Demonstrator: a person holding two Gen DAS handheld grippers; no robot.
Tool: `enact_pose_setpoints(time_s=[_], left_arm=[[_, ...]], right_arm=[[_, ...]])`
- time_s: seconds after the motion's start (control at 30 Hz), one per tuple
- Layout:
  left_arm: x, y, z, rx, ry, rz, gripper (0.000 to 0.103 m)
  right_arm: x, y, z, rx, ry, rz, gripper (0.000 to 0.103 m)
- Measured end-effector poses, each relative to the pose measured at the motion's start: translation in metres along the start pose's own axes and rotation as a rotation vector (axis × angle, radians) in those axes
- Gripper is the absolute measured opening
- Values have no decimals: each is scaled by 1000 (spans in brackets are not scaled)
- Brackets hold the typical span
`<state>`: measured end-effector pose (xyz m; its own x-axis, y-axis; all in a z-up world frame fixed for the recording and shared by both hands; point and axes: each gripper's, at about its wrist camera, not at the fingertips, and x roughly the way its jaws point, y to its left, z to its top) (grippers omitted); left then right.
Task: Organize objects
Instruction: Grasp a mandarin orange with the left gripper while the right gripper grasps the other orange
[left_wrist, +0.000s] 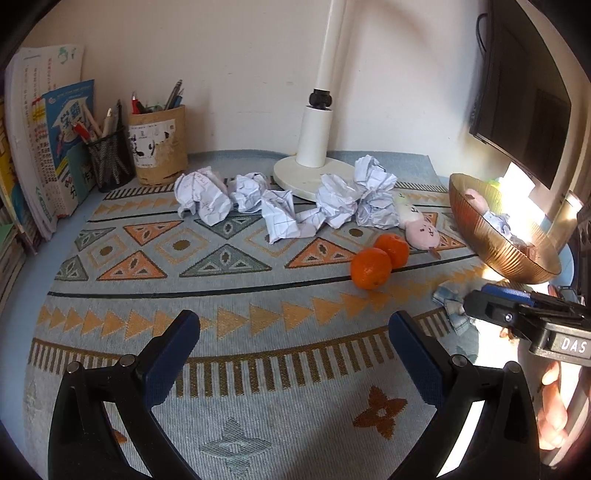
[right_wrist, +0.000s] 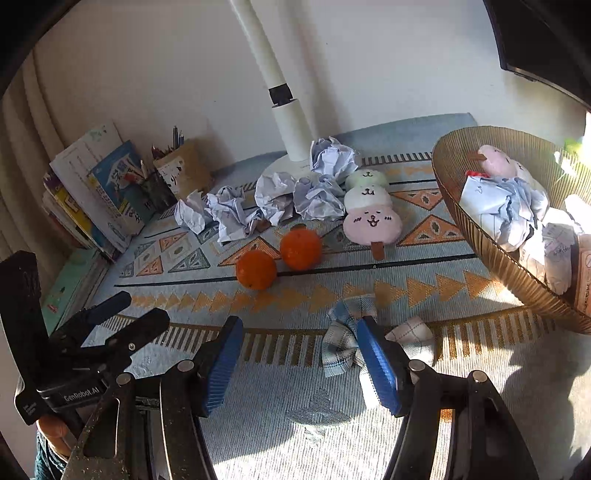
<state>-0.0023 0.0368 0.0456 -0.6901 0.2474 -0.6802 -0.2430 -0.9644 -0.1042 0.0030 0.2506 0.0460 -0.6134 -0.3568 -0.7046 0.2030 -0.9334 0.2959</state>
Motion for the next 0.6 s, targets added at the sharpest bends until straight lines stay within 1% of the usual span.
enact_pose_setpoints(time_s=[0.07,0.13,0.17,0.2,0.23,0.27,0.33,0.37,0.43,0.5,0.53,0.57,0.6], left_arm=[[4,-13,16,71,4,-34,102],[16,-20,25,96,19,-92,102],[26,-23,26,107,37,-111,101],[38,-25,26,117,63,-110,100],[49,-28,27,123,90,-104,92],[58,-30,27,133,116,-108,82],[71,-36,29,148,142,-116,77],[76,-38,30,149,144,-124,77],[82,-40,32,148,146,-142,77],[85,-43,31,152,147,-154,76],[86,-44,30,157,146,-151,71],[87,-45,29,164,150,-147,61],[88,-46,29,166,158,-148,58]], right_arm=[[9,4,19,6,26,-19,63],[25,1,35,45,62,-24,61],[34,-1,40,64,80,-4,59],[42,-3,44,79,95,26,58],[49,-3,47,87,106,50,58],[56,-2,50,86,115,50,57],[68,-1,56,82,122,22,54],[73,-1,58,83,125,24,52],[82,-1,61,82,141,36,51],[89,0,62,66,147,11,50],[91,0,61,62,145,11,47],[92,-1,61,59,144,9,42],[94,-2,61,56,148,-2,38]])
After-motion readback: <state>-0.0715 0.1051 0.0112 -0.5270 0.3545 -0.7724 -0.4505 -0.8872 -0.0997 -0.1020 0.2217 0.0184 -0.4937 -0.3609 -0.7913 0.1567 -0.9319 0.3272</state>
